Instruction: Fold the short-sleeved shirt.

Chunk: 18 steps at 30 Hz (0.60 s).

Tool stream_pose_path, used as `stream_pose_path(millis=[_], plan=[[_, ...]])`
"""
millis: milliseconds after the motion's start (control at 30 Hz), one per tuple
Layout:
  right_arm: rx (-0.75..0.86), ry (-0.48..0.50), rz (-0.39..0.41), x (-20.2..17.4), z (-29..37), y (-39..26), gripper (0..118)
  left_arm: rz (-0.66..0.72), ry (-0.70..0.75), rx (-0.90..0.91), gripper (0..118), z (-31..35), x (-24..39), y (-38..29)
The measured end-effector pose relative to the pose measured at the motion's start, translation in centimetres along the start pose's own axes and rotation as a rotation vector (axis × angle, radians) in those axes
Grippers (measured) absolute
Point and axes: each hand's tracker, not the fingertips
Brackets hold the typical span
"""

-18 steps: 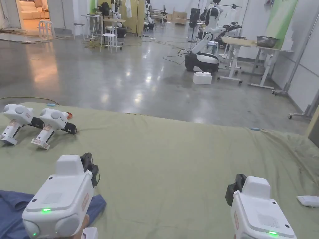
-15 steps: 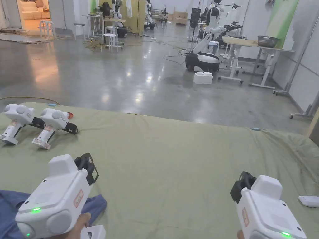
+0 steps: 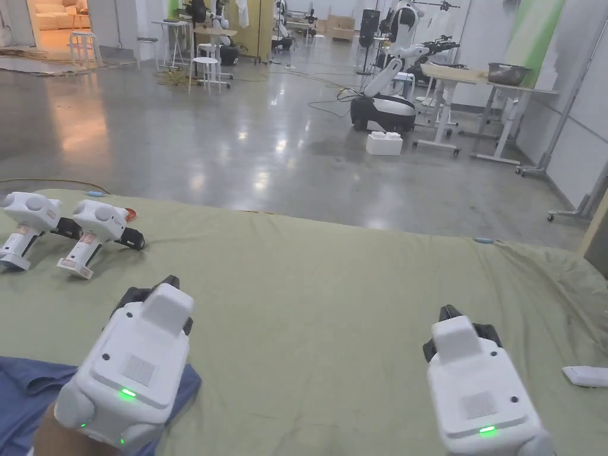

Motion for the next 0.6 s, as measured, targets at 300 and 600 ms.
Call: stream_pose_path(millis=[300,600], plan=[[0.030,-0.013,0.208,-2.2,1.9,0.5,1,-0.444,-0.014,0.074,0,1.3,1.9,-2.4],[-0.135,0.007,-0.778,0.8,0.2,-1.0,1,0.881,-0.050,-0.021,0,0.8,-4.0,-3.4]])
